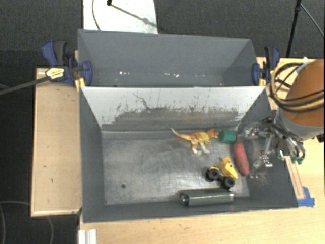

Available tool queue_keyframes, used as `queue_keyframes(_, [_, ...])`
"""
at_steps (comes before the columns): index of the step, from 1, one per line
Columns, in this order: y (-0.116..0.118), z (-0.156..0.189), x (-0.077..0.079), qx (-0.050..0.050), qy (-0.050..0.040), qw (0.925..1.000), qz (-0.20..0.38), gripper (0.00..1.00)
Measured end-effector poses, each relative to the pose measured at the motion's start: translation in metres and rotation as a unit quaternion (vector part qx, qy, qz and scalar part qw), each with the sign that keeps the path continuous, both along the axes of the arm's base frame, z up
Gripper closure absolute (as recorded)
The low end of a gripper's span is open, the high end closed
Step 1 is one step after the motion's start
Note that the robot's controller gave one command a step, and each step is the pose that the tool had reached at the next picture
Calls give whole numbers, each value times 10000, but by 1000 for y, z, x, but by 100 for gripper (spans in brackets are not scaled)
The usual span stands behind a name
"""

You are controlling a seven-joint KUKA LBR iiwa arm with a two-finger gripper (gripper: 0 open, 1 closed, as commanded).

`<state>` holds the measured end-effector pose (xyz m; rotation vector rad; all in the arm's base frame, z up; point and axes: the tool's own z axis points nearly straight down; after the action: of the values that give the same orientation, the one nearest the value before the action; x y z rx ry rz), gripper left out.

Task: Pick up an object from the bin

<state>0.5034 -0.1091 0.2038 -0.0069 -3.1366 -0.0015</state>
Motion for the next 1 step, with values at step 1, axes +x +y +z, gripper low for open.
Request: queue_keyframes(1, [0, 4, 2, -8, -40, 10000, 17, 0])
